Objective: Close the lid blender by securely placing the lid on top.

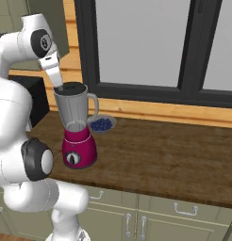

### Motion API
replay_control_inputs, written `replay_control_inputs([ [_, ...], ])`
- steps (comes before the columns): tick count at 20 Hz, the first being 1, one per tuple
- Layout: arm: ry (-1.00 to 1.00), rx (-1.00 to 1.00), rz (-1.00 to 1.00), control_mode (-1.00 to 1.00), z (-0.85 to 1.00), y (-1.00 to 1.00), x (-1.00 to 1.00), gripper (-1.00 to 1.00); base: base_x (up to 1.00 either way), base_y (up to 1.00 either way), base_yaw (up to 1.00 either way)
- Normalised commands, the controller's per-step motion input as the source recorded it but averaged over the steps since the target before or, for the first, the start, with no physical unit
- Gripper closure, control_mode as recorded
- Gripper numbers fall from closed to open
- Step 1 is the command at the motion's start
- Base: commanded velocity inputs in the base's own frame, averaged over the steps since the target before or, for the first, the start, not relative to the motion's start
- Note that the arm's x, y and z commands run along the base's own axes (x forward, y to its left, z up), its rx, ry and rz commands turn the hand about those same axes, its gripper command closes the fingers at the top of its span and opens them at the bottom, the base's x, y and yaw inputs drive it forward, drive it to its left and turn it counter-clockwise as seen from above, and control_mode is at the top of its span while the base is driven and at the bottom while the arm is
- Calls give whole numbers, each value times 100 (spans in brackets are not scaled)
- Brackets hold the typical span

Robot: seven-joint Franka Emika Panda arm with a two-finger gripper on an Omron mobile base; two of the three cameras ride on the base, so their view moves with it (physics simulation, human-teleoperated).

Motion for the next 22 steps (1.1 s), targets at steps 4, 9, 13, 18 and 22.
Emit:
replay_control_inputs([
  [4,-18,-29,5,-100,0,100,-100,-100,0,0,0],
  [9,-7,-29,8,-100,-28,96,-100,-100,0,0,0],
  [13,2,-4,3,-100,-49,24,-95,-100,0,0,0],
  [18,5,2,0,-100,-34,-3,-48,-100,0,0,0],
  [22,0,1,0,-100,0,0,0,-100,0,0,0],
])
